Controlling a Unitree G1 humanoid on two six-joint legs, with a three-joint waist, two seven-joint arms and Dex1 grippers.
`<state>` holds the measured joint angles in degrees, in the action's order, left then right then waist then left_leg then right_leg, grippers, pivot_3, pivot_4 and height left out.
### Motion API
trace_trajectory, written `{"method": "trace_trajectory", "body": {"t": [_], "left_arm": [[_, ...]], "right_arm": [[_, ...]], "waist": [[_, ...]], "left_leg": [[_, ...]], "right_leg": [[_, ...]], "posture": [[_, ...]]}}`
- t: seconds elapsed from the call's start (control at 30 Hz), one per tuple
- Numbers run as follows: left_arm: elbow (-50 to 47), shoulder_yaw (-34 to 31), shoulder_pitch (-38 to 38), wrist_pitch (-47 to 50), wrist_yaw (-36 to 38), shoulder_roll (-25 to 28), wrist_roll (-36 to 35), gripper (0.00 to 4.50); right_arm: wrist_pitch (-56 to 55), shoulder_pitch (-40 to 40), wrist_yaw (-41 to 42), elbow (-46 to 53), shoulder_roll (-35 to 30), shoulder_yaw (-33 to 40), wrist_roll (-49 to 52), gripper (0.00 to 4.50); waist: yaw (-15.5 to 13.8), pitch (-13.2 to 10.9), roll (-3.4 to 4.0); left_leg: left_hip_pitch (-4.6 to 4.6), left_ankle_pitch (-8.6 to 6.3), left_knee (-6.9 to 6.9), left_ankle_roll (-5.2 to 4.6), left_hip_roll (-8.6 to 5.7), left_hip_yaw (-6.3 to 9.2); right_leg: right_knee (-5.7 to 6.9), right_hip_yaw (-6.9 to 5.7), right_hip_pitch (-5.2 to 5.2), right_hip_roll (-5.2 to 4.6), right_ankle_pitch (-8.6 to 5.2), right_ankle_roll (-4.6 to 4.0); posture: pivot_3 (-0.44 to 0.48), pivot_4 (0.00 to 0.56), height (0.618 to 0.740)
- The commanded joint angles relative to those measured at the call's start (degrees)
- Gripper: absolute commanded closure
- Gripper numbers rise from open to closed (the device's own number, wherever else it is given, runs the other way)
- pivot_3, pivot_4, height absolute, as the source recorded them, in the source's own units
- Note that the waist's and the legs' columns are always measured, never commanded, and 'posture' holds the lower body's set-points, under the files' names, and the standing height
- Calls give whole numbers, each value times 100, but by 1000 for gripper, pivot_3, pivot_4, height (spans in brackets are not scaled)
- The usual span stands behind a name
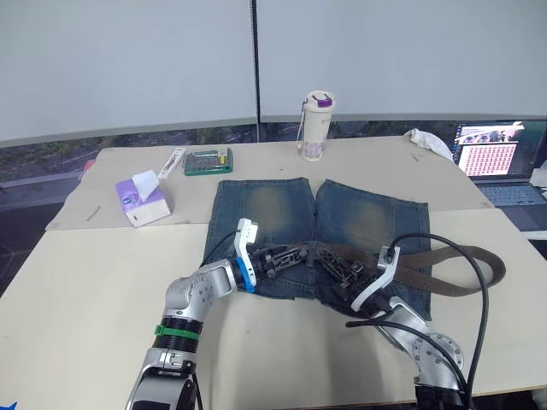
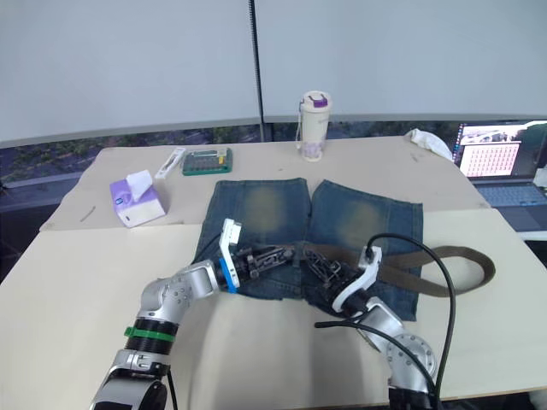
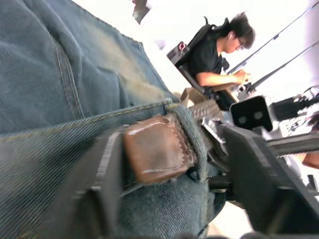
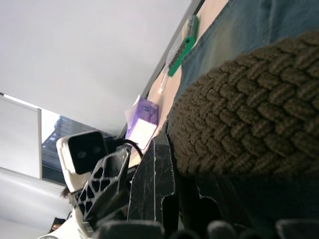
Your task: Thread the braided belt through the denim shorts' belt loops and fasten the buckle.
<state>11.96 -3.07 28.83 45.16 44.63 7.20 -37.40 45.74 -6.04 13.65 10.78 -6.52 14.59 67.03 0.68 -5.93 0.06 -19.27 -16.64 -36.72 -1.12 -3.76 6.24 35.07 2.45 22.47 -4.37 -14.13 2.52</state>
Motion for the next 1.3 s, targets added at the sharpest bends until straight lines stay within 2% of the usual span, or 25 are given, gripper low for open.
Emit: {"method": "trace_trajectory", "body": {"t": [0.03,0.07,0.1,0.13,0.2,0.3,0.33,0.37,0.47,0.57,0.77,0.93,1.1,1.2,1.3], "left_arm": [[-177,-54,69,-18,55,26,-103,3099],[-176,-49,65,-21,53,35,-96,3477],[-182,-45,59,-22,57,44,-91,3639],[-187,-48,55,-15,45,52,-90,4101],[-193,-41,42,-31,13,83,-52,4500],[-204,-48,-19,-45,-18,181,7,4500],[-221,-27,-44,-58,5,233,33,4500],[-236,-12,-63,-63,29,274,41,4500],[-285,121,-89,-113,173,481,137,4500],[-310,273,-70,-190,276,631,266,4500],[-220,455,-5,-323,394,590,388,4500],[-177,534,60,-341,429,485,414,4500],[-138,561,97,-368,456,435,453,4500],[-73,605,125,-477,483,419,528,4500],[71,638,259,-679,410,274,649,4500]], "right_arm": [[-199,-22,110,294,-68,-52,-191,4500],[-220,-13,114,298,-83,-57,-246,4500],[-210,-3,109,314,-106,-56,-262,4500],[-206,36,178,359,-191,-66,-315,4115],[-108,152,404,492,-473,-81,-377,3409],[58,459,921,930,-1288,42,-430,2375],[81,594,1147,1093,-1640,135,-451,2163],[79,712,1340,1215,-1931,212,-474,1632],[-242,1232,2246,1542,-2979,571,-942,713],[-728,1739,2934,1608,-3834,682,-1759,713],[-2035,2348,3876,1268,-5098,290,-3735,713],[-2620,2102,3958,729,-5472,-259,-4838,713],[-2876,1608,3714,228,-5303,-768,-5568,713],[-2697,1293,3525,97,-4988,-897,-5618,1442],[-2570,1138,3407,-15,-4784,-845,-5638,2744]], "waist": [[-3,0,0],[-4,0,0],[-9,0,0],[-16,0,0],[-24,0,0],[-49,-1,0],[-51,-1,0],[-53,-3,-3],[-63,-10,-13],[-86,-24,-34],[-119,-35,-52],[-153,-38,-58],[-167,-39,-58],[-149,-41,-68],[-143,-41,-68]], "left_leg": [[0,0,0,0,-1,0],[0,0,0,0,-2,0],[0,0,0,0,-2,0],[0,0,0,0,-4,0],[0,0,0,0,-6,0],[-1,0,-1,0,-14,0],[-1,0,-1,0,-18,-1],[-1,0,-1,0,-20,-1],[2,0,-1,-1,-21,-1],[3,-1,-5,-3,-26,-5],[6,-1,-7,-2,-24,-9],[4,0,-14,1,-25,-8],[2,2,-15,3,-25,-7],[5,5,-15,9,-20,-5],[6,6,-14,11,-17,-3]], "right_leg": [[0,0,0,-1,0,0],[0,0,0,-1,0,0],[0,0,0,-1,0,0],[-1,0,-1,-2,0,0],[-1,0,-1,-3,0,0],[-4,-2,-3,-5,0,1],[-6,-1,-4,-6,0,1],[-7,-1,-4,-5,0,1],[-10,-4,-15,-5,-3,4],[-14,-7,-21,-5,-4,7],[-15,-7,-23,-5,-8,13],[-15,-7,-25,-8,-7,12],[-15,-5,-23,-12,-7,12],[-14,-3,-26,-10,-6,10],[-12,-2,-25,-9,-6,10]], "posture": [[0,150,740],[0,150,740],[0,150,740],[0,150,740],[0,150,740],[0,150,740],[0,150,740],[0,150,740],[0,150,740],[0,150,740],[0,150,740],[0,150,740],[0,150,740],[0,150,740],[0,150,740]]}}
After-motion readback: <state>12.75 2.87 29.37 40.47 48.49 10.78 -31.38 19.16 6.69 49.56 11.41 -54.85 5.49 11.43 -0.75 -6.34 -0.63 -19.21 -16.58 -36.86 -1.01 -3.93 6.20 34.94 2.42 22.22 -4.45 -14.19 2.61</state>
